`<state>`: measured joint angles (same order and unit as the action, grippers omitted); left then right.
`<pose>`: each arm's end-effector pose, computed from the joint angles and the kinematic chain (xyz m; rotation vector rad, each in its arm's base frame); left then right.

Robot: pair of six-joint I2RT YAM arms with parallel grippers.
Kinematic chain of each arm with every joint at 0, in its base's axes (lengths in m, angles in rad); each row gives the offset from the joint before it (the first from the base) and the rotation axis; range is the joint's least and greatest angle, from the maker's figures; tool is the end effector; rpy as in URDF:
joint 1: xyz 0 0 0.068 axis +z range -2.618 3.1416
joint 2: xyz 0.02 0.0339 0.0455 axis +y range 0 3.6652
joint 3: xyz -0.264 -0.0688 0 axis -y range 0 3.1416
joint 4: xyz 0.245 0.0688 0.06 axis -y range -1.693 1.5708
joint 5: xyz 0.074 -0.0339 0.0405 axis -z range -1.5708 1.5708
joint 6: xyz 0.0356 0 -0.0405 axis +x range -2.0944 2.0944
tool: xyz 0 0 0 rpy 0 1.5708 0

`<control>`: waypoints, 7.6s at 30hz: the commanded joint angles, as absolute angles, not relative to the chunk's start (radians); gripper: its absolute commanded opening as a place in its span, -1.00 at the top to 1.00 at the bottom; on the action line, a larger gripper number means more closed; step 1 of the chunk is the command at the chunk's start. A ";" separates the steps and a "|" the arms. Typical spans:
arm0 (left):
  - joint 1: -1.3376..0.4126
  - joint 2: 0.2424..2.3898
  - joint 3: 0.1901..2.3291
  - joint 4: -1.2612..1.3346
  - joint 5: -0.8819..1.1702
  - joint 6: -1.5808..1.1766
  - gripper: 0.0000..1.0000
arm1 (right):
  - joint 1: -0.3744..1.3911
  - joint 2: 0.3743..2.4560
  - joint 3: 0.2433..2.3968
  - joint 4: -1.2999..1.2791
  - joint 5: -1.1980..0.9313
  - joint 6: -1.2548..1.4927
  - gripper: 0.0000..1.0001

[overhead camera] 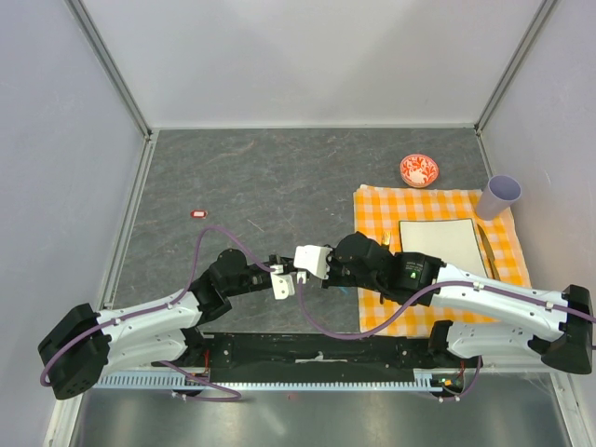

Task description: Put the keys on the keyring

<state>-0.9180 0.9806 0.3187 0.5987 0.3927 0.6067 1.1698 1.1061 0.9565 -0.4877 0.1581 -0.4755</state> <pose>0.1167 -0.1750 0.2228 1.3461 0.9688 -0.5576 0.0991 0.2193 0.3074 -1.5565 1.5648 0.2138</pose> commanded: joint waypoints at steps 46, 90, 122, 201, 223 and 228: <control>-0.925 0.960 0.354 0.618 0.376 0.630 0.96 | 1.173 1.100 0.983 -0.486 0.155 -0.468 1.00; -0.927 0.966 0.350 0.627 0.365 0.630 0.96 | 1.175 1.092 0.980 -0.476 0.127 -0.468 1.00; -0.927 0.953 0.348 0.626 0.380 0.627 0.96 | 1.173 1.092 0.973 -0.468 0.135 -0.463 1.00; -0.939 0.950 0.350 0.653 0.526 0.634 0.96 | 1.173 1.132 0.989 -0.462 0.058 -0.480 1.00; -0.942 0.878 0.261 0.820 0.450 0.592 0.97 | 1.152 1.147 0.956 -0.454 0.048 -0.453 1.00; -0.940 0.874 0.229 0.888 0.428 0.577 0.97 | 1.140 1.167 0.957 -0.463 0.012 -0.442 1.00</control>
<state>-0.9340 0.9001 0.2390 0.6945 0.4389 0.6029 1.1484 1.1511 0.9562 -0.4820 0.0559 -0.4644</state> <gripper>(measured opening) 0.023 0.006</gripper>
